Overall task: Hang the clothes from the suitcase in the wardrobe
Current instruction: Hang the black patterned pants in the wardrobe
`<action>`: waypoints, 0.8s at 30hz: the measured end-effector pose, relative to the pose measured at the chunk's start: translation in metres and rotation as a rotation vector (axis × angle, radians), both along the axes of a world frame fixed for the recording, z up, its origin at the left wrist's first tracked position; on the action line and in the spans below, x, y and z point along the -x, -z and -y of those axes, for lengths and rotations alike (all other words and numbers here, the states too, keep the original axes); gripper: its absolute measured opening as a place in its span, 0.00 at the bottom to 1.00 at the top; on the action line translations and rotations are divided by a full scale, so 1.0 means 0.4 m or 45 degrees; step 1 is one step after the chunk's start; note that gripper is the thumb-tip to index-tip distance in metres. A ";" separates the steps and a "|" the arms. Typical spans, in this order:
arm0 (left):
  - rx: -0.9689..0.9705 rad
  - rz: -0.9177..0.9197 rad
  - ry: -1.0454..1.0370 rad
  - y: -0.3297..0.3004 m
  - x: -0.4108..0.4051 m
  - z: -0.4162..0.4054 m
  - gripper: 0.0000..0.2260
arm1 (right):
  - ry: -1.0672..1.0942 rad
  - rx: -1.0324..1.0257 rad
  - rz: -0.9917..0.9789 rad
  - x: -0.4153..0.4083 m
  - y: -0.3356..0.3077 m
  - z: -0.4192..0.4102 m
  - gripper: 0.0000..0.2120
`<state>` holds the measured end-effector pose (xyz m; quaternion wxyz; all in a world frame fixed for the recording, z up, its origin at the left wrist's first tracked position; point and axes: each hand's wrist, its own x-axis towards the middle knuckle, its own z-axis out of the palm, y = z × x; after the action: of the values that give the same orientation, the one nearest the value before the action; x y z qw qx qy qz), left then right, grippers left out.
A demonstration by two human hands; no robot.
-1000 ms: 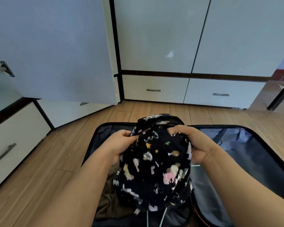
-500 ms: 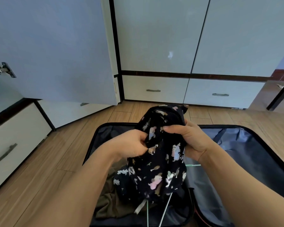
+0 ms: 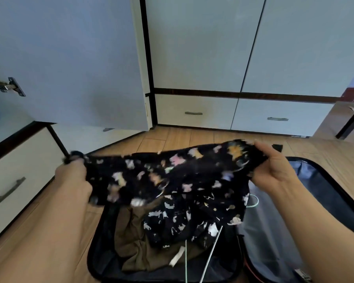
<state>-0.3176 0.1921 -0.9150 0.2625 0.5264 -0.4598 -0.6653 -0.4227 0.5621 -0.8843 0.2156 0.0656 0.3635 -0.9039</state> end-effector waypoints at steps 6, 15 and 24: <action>0.377 0.158 1.455 -0.070 0.034 -0.220 0.39 | -0.290 -0.015 -0.146 -0.021 -0.075 0.084 0.18; 0.292 -0.595 1.214 -0.213 0.100 -0.383 0.10 | -0.435 -0.485 -0.602 -0.034 -0.074 0.103 0.33; 0.772 -0.680 0.541 -0.224 0.096 -0.268 0.08 | -0.304 -1.017 -0.389 -0.023 -0.060 0.109 0.05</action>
<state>-0.3560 0.2991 -0.8252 0.3719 0.1297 -0.6477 -0.6522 -0.4135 0.5186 -0.8603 0.2200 -0.0329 0.7169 -0.6607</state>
